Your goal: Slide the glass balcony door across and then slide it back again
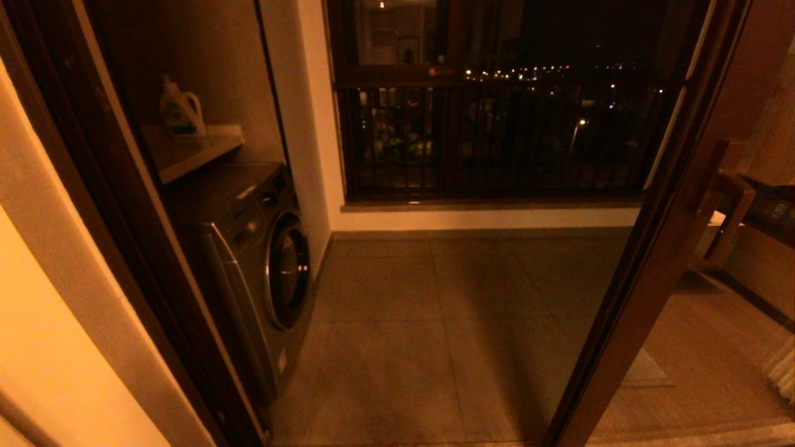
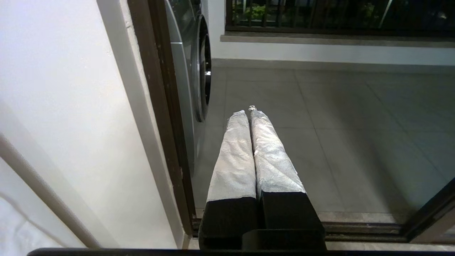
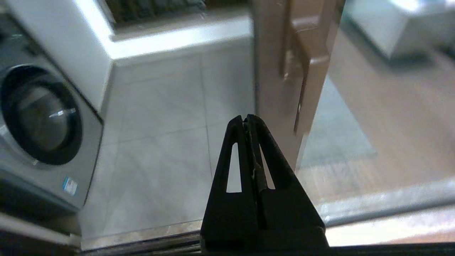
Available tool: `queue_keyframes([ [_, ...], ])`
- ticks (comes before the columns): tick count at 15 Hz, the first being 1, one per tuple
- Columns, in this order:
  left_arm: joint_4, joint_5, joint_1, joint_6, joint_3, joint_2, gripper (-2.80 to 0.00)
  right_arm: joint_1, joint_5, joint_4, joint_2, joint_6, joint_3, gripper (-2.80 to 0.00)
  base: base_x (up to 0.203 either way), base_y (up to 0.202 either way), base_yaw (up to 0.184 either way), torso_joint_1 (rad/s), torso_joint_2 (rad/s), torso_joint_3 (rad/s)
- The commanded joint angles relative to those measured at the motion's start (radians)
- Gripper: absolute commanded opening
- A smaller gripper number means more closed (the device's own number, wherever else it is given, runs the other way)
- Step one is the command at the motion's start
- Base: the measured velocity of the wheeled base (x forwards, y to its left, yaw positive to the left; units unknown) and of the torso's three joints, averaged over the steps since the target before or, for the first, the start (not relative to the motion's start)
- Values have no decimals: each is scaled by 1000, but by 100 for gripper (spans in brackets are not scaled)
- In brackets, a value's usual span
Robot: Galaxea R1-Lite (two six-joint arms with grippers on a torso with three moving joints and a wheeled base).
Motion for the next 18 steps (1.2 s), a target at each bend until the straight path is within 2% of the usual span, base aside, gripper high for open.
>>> queue_keyframes([
  [1, 0, 0, 0, 0, 0, 1, -280, 37, 1, 100, -294, -39, 29, -280, 0, 0, 0, 0, 0, 0],
  [6, 0, 0, 0, 0, 0, 1, -280, 62, -5, 433, -797, -131, 34, -280, 0, 0, 0, 0, 0, 0],
  [7, 0, 0, 0, 0, 1, 1, -280, 64, -29, 529, -844, -84, 2, -280, 0, 0, 0, 0, 0, 0],
  [8, 0, 0, 0, 0, -1, 1, -280, 65, -52, 607, -856, 26, -29, -280, 0, 0, 0, 0, 0, 0],
  [9, 0, 0, 0, 0, 1, 1, -280, 78, -68, 637, -854, 87, -41, -280, 0, 0, 0, 0, 0, 0],
  [11, 0, 0, 0, 0, 1, 1, -280, 186, -104, 660, -874, 28, -45, -280, 0, 0, 0, 0, 0, 0],
  [12, 0, 0, 0, 0, 0, 1, -280, 206, -118, 668, -893, 1, -42, -280, 0, 0, 0, 0, 0, 0],
  [15, 0, 0, 0, 0, 1, 1, -280, 173, -123, 755, -1089, -88, 32, -280, 0, 0, 0, 0, 0, 0],
  [16, 0, 0, 0, 0, 1, 1, -280, 166, -124, 841, -1129, -78, 44, -280, 0, 0, 0, 0, 0, 0],
  [17, 0, 0, 0, 0, -1, 1, -280, 160, -114, 943, -1135, -31, 71, -280, 0, 0, 0, 0, 0, 0],
  [18, 0, 0, 0, 0, -1, 1, -280, 157, -92, 973, -1131, -20, 126, -280, 0, 0, 0, 0, 0, 0],
])
